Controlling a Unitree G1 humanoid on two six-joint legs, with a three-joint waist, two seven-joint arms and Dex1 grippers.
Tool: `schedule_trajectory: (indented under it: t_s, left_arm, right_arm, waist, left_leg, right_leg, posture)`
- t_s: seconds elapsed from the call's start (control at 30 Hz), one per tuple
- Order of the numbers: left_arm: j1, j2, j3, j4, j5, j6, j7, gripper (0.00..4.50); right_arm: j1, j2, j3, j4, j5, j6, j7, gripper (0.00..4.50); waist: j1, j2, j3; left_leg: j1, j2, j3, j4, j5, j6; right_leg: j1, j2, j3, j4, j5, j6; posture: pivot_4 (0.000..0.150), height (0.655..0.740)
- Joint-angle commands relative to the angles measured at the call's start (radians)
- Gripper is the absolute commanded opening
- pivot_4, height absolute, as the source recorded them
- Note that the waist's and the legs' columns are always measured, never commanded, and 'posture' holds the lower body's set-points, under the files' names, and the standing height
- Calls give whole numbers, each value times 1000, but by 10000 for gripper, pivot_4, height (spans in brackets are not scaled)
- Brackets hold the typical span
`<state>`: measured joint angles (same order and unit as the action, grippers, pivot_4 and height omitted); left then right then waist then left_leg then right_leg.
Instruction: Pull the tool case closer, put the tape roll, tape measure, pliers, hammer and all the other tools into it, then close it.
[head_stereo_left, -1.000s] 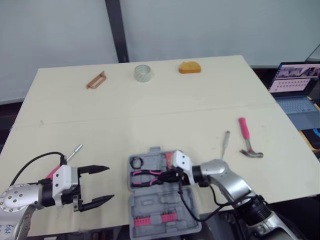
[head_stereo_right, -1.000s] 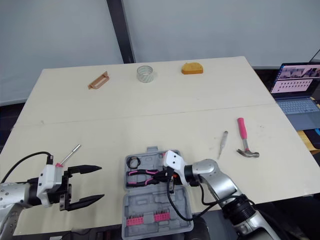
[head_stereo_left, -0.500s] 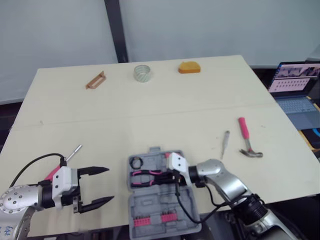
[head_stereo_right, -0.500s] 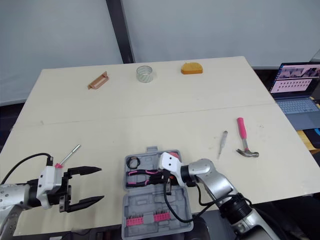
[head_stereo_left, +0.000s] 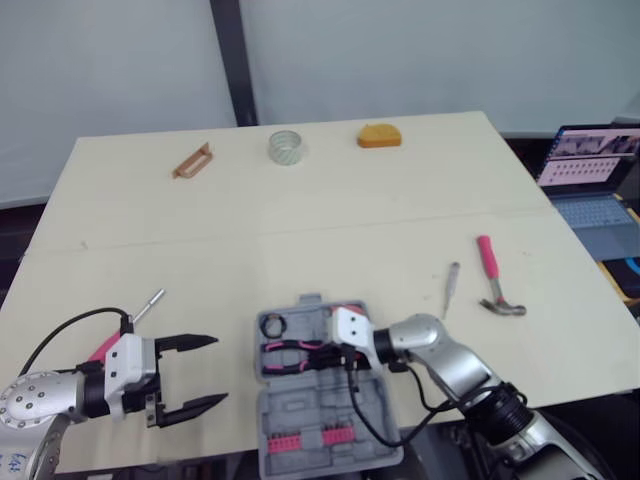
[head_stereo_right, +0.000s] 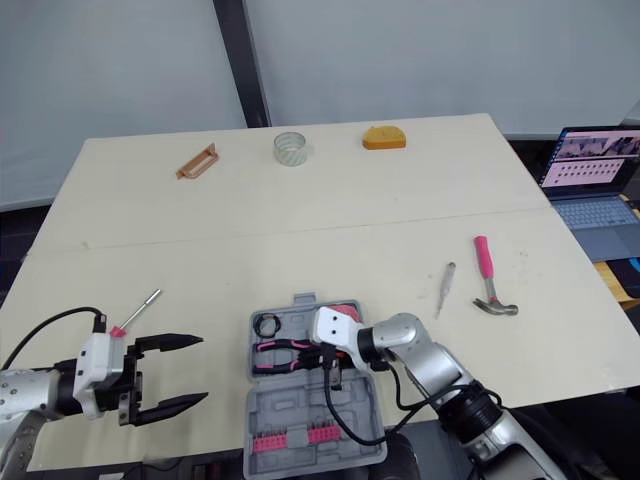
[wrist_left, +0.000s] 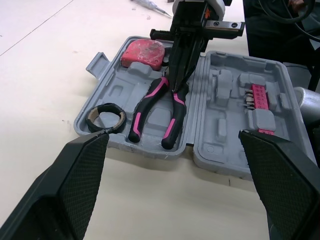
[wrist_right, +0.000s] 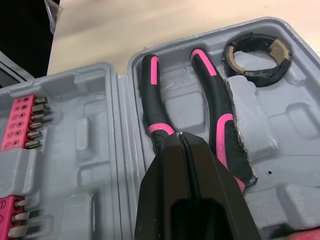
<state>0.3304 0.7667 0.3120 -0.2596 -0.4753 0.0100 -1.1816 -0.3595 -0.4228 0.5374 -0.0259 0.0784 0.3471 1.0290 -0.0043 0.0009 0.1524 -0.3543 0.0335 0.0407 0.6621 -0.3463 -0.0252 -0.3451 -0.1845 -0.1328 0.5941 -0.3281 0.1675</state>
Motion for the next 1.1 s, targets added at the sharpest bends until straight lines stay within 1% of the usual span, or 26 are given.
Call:
schedule_trajectory:
  t_s: [0.03, 0.2, 0.37, 0.47, 0.6, 0.77, 0.83, 0.93, 0.97, 1.03, 1.07, 1.1]
  left_arm:
    - [6, -2, 1, -12, -1, -14, -1, 45000]
    - [8, -2, -1, -15, -1, -10, -1, 45000]
    - [7, -3, -10, -16, -3, 2, 2, 45000]
    - [3, 1, -18, -16, -16, 29, 5, 45000]
    - [-12, -6, -19, -34, -52, 81, 12, 45000]
    - [-16, -6, -13, -66, -90, 133, 15, 45000]
    - [-22, -7, -7, -65, -77, 127, 23, 45000]
    - [-31, -6, -4, -48, -40, 106, 44, 45000]
    - [-30, -6, -4, -47, -38, 103, 43, 45000]
    - [-24, -9, -5, -51, -37, 91, 37, 45000]
    - [-20, -12, -3, -53, -37, 86, 35, 45000]
    - [-15, -15, -1, -54, -37, 79, 34, 45000]
  right_arm:
    - [48, -40, 71, 86, -81, 42, -1, 367]
    - [53, -41, 81, 102, -102, 40, -7, 367]
    - [64, -9, 24, 79, -49, 27, -24, 367]
    - [68, 6, -40, 13, 17, 42, -22, 367]
    - [62, -2, -121, -129, 113, 93, -4, 367]
    - [77, -63, -250, -335, 246, 207, -11, 367]
    - [96, -116, -294, -393, 280, 235, 3, 367]
    - [140, -232, -393, -461, 343, 286, 32, 367]
    - [154, -262, -425, -470, 363, 303, 33, 2675]
    - [198, -320, -477, -483, 396, 318, 48, 9065]
    - [224, -344, -499, -492, 409, 320, 54, 13049]
    - [243, -360, -512, -499, 418, 321, 55, 18749]
  waist:
    - [0, 0, 0]
    - [1, 0, 0]
    - [1, 0, 0]
    - [2, 0, 0]
    - [2, 1, 2]
    - [3, 3, 10]
    - [3, 3, 12]
    - [6, 2, 16]
    - [6, 1, 17]
    - [6, 0, 19]
    - [6, -1, 19]
    - [7, -1, 19]
  left_leg:
    - [0, 0, 0, 0, 0, 0]
    - [1, 0, 0, 0, 0, 0]
    - [1, 0, 0, 0, 0, 0]
    - [1, 0, 0, 0, 0, 0]
    - [-1, 0, 0, 0, -1, 0]
    - [-3, 0, 0, 0, -1, 0]
    - [-4, 0, 0, 0, -1, 0]
    - [-4, 0, 0, 0, -1, 0]
    - [-4, 0, 0, 0, -1, 1]
    - [-4, 0, 0, 1, -1, 1]
    - [-4, 0, 0, 1, -1, 1]
    - [-4, 0, 0, 0, -1, 1]
  right_leg:
    - [0, 0, 0, 0, 0, 0]
    - [1, 0, 0, -1, 0, 0]
    - [1, 0, 0, -1, 0, 0]
    - [1, 0, 0, -1, 0, 0]
    - [0, 0, 0, -2, 0, 0]
    - [-2, 0, 0, -1, 0, 0]
    - [-3, 0, 0, -1, 0, 0]
    - [-3, 0, 0, -2, 0, 0]
    - [-3, 0, 0, -2, 0, 0]
    - [-3, 0, 0, -2, 0, 0]
    - [-3, 0, 0, -2, 0, 0]
    - [-3, 0, 0, -2, 0, 0]
  posture:
    - [1500, 7400]
    - [1500, 7400]
    - [1500, 7400]
    - [1500, 7400]
    - [1500, 7400]
    - [1500, 7400]
    - [1500, 7400]
    - [1500, 7400]
    - [1500, 7400]
    - [1500, 7400]
    - [1500, 7400]
    - [1500, 7400]
